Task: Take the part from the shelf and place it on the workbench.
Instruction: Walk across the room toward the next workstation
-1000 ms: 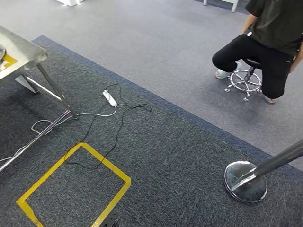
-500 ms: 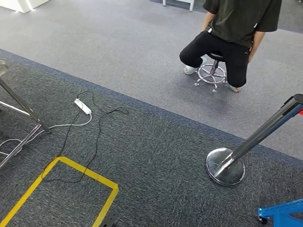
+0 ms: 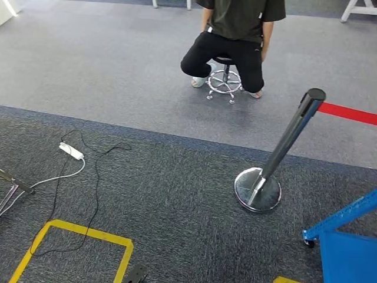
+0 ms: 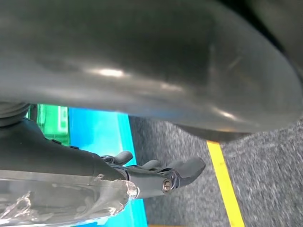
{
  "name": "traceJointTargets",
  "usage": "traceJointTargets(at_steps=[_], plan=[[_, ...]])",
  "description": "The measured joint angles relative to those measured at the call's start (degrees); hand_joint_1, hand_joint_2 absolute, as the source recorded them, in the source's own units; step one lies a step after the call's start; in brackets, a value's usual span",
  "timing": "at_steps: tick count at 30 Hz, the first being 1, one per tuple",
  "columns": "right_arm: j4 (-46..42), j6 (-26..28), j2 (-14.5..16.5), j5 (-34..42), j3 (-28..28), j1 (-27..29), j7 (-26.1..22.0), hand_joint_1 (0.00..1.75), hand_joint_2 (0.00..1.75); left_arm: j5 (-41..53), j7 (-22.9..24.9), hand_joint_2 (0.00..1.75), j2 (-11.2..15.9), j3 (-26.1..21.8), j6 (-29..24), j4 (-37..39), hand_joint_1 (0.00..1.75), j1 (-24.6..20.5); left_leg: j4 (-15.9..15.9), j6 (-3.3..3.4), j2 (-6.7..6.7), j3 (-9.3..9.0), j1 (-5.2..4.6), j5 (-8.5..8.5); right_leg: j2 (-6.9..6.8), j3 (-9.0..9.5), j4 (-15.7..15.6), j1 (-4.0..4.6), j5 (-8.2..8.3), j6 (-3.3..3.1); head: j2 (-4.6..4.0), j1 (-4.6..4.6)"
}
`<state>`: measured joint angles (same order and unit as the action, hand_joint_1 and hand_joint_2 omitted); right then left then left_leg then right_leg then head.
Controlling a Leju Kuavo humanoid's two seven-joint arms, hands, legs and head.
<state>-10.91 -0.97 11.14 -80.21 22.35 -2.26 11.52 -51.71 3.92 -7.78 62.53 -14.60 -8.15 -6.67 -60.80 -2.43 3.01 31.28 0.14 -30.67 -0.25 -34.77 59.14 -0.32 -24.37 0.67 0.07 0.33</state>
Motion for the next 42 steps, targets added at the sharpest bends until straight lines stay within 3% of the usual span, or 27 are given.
traceJointTargets(at_steps=[2,3,4,6,8,10,12,13,14,16,17,19,20,21,23,25,27,28,30,32,33,34,35,37,39,41,42], plan=[[0.0,0.0,0.0,0.0,0.1,-0.1,0.0,0.00,0.00,0.0,0.0,0.00,0.0,0.0,0.0,0.0,0.00,0.0,-7.7,-0.03,-2.13,3.85,-0.02,-3.65,1.47,-0.16,0.0,0.03,0.09,-0.38,0.00,-0.20],[0.0,0.0,0.0,0.0,0.1,-0.1,0.0,0.00,0.00,0.0,0.0,0.00,0.0,0.0,0.0,0.0,0.00,0.1,-10.9,0.03,-2.44,5.54,-0.03,-4.51,2.32,-0.20,0.0,0.06,0.12,-0.47,0.00,-0.22],[0.0,0.0,0.0,0.0,0.1,0.0,0.0,0.00,0.00,0.0,0.0,0.00,0.0,0.0,0.0,0.0,0.00,0.1,-12.3,0.14,-2.58,6.47,-0.05,-4.27,3.21,-0.20,0.0,0.09,0.15,-0.51,0.00,-0.21],[0.0,0.0,0.0,0.0,0.2,0.1,0.0,0.00,0.00,0.0,0.0,0.00,0.1,0.0,0.0,0.0,0.00,0.1,-8.7,0.58,-3.16,5.23,-0.07,-0.66,5.05,-0.12,0.0,0.13,0.26,-0.40,0.00,-0.22],[0.0,0.0,0.0,-0.1,0.2,-0.1,0.0,0.00,0.00,0.0,0.0,0.00,0.1,0.0,0.0,0.0,0.00,0.1,-1.1,1.31,-5.75,1.92,-0.04,3.27,6.72,-0.21,0.1,0.13,0.40,-0.10,0.00,-0.22],[0.0,-0.1,0.1,-0.2,0.2,-0.2,0.0,0.00,0.00,0.0,0.0,0.00,0.1,0.1,0.0,0.0,0.00,0.0,3.3,1.52,-7.63,0.10,-0.03,4.29,8.07,-0.66,0.2,0.07,0.61,0.47,0.00,-0.19],[0.0,-0.2,0.1,-0.4,0.2,-0.1,0.0,0.00,0.00,0.0,0.1,0.00,0.0,0.1,0.0,0.0,0.00,-0.1,4.1,1.59,-6.81,-0.12,-0.02,4.24,9.19,-1.17,0.0,-0.08,0.95,1.23,0.00,-0.16],[0.0,-0.2,0.1,-0.4,0.2,0.0,0.0,0.00,0.00,0.1,0.1,0.00,-0.1,0.2,0.0,0.0,0.00,-0.1,4.4,1.85,-6.19,-0.26,0.03,4.43,8.53,-1.42,0.2,-0.06,0.87,1.50,0.00,-0.15],[0.0,-0.2,0.1,-0.4,0.2,0.0,0.0,0.00,0.00,0.1,0.1,0.00,-0.1,0.2,0.0,0.0,0.00,-0.2,4.7,2.16,-5.46,-0.44,0.11,4.58,6.97,-1.99,1.2,0.05,0.25,1.74,0.00,-0.03],[0.0,-0.2,0.1,-0.5,0.2,-0.1,0.1,0.00,0.00,0.1,0.2,0.00,-0.2,0.2,0.0,0.0,0.00,-0.1,4.9,2.60,-3.78,-0.79,0.13,4.59,2.74,-4.63,6.8,0.20,-2.84,2.14,0.00,0.14],[0.0,-0.2,0.1,-0.5,0.2,-0.2,0.1,0.00,0.00,0.1,0.2,0.00,-0.2,0.2,0.0,0.0,0.00,0.0,4.9,2.72,-2.86,-0.87,0.10,4.48,1.50,-6.49,10.7,0.13,-4.71,2.40,0.00,0.22],[0.0,-0.2,0.1,-0.5,0.2,-0.3,0.1,0.00,0.00,0.1,0.3,0.00,-0.1,0.2,0.0,0.0,0.00,0.2,4.9,2.66,-1.01,-1.03,0.08,4.26,0.75,-8.83,15.7,-0.14,-6.29,2.85,0.00,0.19],[0.0,-0.2,0.1,-0.5,0.2,-0.3,0.1,0.00,0.00,0.1,0.3,0.00,-0.1,0.2,0.0,0.0,0.00,0.2,4.9,2.53,-0.17,-1.18,0.12,4.10,0.50,-8.37,15.1,-0.29,-5.49,3.04,0.00,0.19],[0.0,-0.2,0.1,-0.5,0.2,-0.3,0.1,0.00,0.00,0.1,0.3,0.00,-0.1,0.2,0.0,0.0,0.00,0.2,4.9,2.31,0.60,-1.45,0.19,3.89,-0.08,-6.64,12.2,-0.44,-3.82,3.25,0.00,0.18],[0.0,-0.3,0.1,-0.5,0.3,-0.2,0.1,0.00,0.00,0.1,0.3,0.00,0.0,0.2,0.0,0.0,0.00,0.2,4.7,1.59,1.84,-2.02,0.05,3.24,-2.85,-2.17,4.6,-0.56,-0.91,3.55,0.00,0.32],[0.0,-0.3,0.2,-0.5,0.3,-0.3,0.1,0.00,0.00,0.1,0.3,0.00,0.1,0.2,0.0,0.0,0.00,0.2,4.4,0.94,2.76,-2.31,-0.40,2.75,-4.43,-0.30,1.2,-0.51,-0.26,2.85,0.00,0.24],[0.0,-0.3,0.2,-0.5,0.3,-0.3,0.1,0.00,0.00,0.2,0.4,0.00,0.1,0.3,0.0,0.0,0.00,0.1,4.4,0.52,3.81,-2.49,-0.50,2.57,-3.17,-0.66,1.2,-0.37,-0.38,1.61,0.00,-0.09],[0.0,-0.3,0.2,-0.6,0.3,-0.2,0.2,0.00,0.00,0.2,0.5,0.00,0.1,0.3,0.0,0.0,0.00,0.0,4.3,0.24,3.68,-2.58,-0.36,2.29,-2.42,-0.81,1.2,-0.35,-0.35,1.18,0.00,-0.23],[0.0,-0.3,0.2,-0.6,0.3,-0.2,0.2,0.00,0.00,0.3,0.5,0.00,0.0,0.3,0.0,0.0,0.00,-0.1,1.7,-0.19,1.40,-1.49,-0.08,0.21,-0.86,-0.95,1.1,-0.40,-0.17,0.43,0.00,-0.36],[0.0,-0.3,0.1,-0.6,0.3,-0.3,0.2,0.00,0.00,0.3,0.5,0.00,0.0,0.3,0.0,0.0,0.00,0.0,-5.3,-0.20,-1.52,1.98,-0.01,-3.47,0.68,-1.08,1.1,-0.34,-0.06,-0.03,0.00,-0.53],[0.0,-0.3,0.1,-0.6,0.3,-0.4,0.2,0.00,0.00,0.3,0.5,0.00,0.0,0.3,0.1,0.0,0.00,0.0,-9.2,-0.09,-2.14,4.07,-0.04,-4.86,1.57,-1.12,1.1,-0.24,-0.03,-0.17,0.00,-0.56],[0.0,-0.3,0.1,-0.6,0.3,-0.3,0.2,0.00,0.00,0.3,0.5,0.00,0.0,0.3,0.1,0.0,0.00,0.1,-11.7,0.09,-2.42,5.61,-0.07,-5.22,2.50,-1.12,1.1,-0.14,-0.01,-0.24,0.00,-0.60],[0.0,-0.3,0.1,-0.6,0.3,-0.3,0.2,0.00,0.00,0.3,0.6,0.00,0.0,0.3,0.1,0.0,0.00,0.1,-12.3,0.32,-2.58,6.28,-0.11,-4.44,3.46,-1.11,1.1,-0.05,0.01,-0.27,0.00,-0.61],[0.0,-0.3,0.1,-0.6,0.3,-0.3,0.2,0.00,0.00,0.2,0.6,0.00,0.0,0.3,0.1,0.0,0.00,0.1,-7.3,0.88,-3.54,4.55,-0.15,-0.12,5.36,-1.01,1.1,-0.01,0.12,-0.17,0.00,-0.62],[0.0,-0.3,0.1,-0.6,0.4,-0.4,0.2,0.00,0.00,0.1,0.6,0.00,0.0,0.3,0.1,0.0,0.00,0.0,-0.1,1.34,-6.19,1.52,-0.06,3.24,6.96,-1.13,1.1,-0.03,0.28,0.19,0.00,-0.61],[0.0,-0.3,0.1,-0.6,0.4,-0.4,0.2,0.00,0.00,-0.1,0.6,0.00,0.0,0.3,0.1,0.0,0.00,-0.1,3.1,1.42,-7.70,0.23,-0.08,3.79,8.19,-1.50,1.0,-0.23,0.59,0.85,0.00,-0.59],[0.0,-0.3,0.1,-0.6,0.4,-0.3,0.2,0.00,0.00,-0.2,0.6,0.00,0.0,0.3,0.1,0.0,0.00,-0.2,3.5,1.47,-7.29,0.10,-0.10,3.82,8.79,-1.75,0.8,-0.38,0.80,1.26,0.00,-0.59]])
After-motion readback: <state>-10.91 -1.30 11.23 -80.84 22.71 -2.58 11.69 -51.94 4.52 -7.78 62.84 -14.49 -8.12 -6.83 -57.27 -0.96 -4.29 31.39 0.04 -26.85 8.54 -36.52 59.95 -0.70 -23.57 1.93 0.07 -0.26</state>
